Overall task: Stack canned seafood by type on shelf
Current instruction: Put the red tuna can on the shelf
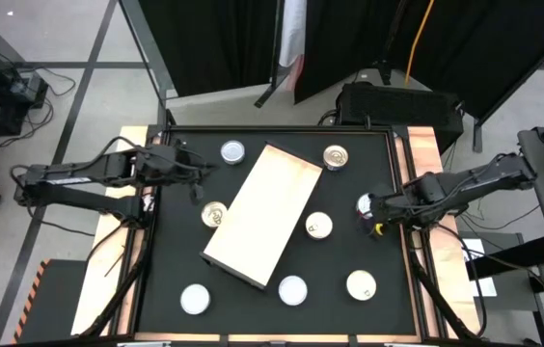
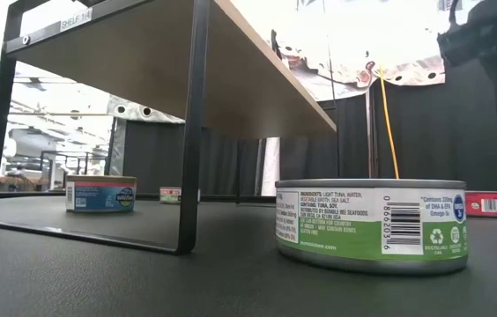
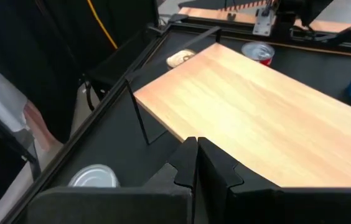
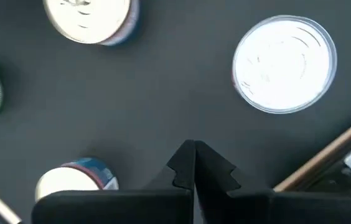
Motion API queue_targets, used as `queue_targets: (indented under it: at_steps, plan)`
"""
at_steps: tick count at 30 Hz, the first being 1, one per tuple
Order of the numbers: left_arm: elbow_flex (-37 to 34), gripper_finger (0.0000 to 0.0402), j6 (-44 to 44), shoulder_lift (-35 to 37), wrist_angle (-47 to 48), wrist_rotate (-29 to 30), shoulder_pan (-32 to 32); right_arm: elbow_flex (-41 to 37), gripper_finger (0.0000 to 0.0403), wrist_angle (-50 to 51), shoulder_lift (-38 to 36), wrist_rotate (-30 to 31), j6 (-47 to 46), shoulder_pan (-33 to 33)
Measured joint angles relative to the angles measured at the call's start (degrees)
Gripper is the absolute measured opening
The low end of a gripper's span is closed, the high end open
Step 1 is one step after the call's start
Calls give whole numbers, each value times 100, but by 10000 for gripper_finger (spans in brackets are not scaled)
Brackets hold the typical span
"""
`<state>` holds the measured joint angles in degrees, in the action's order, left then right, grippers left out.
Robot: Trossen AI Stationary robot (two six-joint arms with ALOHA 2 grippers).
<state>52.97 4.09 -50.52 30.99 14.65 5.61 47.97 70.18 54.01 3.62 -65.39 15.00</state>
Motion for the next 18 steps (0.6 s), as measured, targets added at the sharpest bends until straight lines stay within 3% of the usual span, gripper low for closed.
queue_targets:
  at_steps: [18]
  plan:
    - [0, 18, -155, 17, -49, 236, 0, -4, 0, 142, 1645, 381, -553, -219]
